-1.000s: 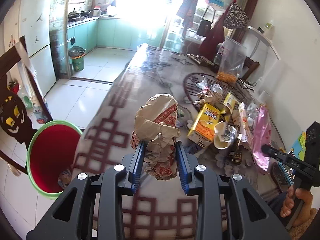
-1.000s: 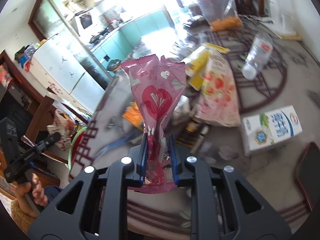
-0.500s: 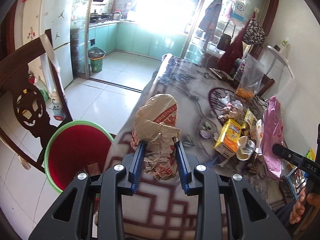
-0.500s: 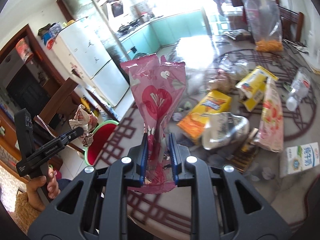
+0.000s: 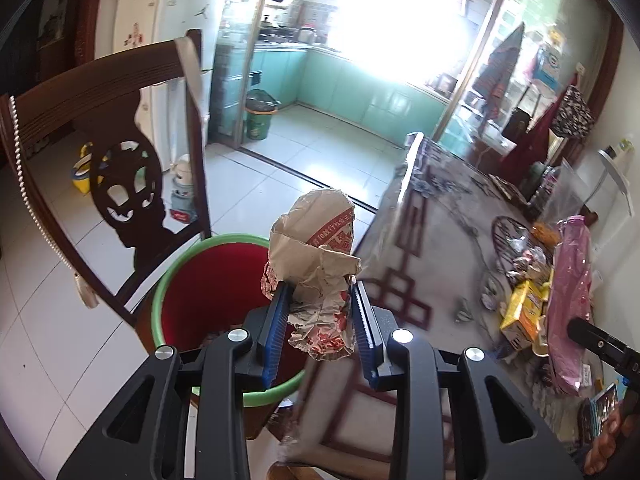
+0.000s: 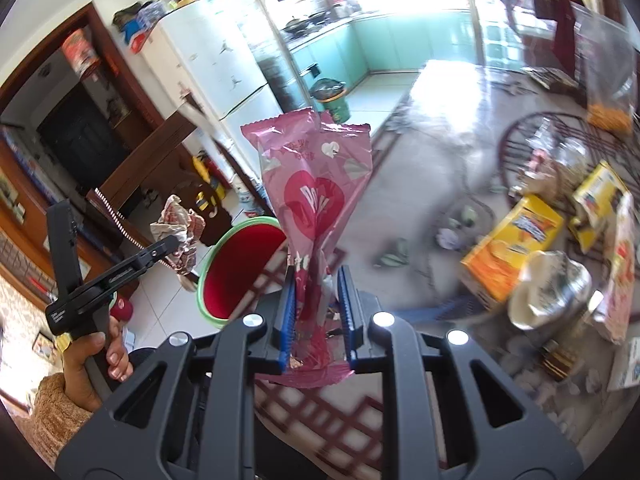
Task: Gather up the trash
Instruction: 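Carry both wrappers over the red bucket and open both grippers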
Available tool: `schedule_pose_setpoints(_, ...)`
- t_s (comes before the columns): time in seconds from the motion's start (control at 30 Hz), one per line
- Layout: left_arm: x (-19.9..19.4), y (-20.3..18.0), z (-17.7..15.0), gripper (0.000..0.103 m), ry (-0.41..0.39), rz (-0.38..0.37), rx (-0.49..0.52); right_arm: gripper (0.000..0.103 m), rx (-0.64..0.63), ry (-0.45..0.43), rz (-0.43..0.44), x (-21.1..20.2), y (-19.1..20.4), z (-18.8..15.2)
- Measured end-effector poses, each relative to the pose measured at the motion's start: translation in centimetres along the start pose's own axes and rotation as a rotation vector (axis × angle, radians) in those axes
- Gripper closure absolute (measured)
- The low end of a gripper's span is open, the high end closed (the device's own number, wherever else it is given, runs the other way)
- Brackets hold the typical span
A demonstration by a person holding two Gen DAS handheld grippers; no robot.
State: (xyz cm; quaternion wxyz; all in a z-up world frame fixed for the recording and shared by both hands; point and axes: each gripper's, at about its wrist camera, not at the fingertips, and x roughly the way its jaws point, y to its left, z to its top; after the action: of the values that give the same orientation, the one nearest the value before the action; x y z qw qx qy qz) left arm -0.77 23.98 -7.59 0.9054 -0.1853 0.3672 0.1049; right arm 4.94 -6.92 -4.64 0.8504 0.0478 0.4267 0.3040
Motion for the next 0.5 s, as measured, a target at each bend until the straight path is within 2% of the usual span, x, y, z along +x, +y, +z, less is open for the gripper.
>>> schedule_pose_setpoints(0.27, 1.5, 3.2, -0.6, 0.073, 0.008, 0.056, -0.05, 0.083, -0.075, 0.046, 0.044, 3.2, 4.1, 0.7)
schedule_pose_setpoints(0.5, 3.1, 5.0, -1.0, 0.073, 0.044, 0.045, -0.081, 0.083, -0.035, 0.103, 0.076, 6.4, 4.9, 0.9)
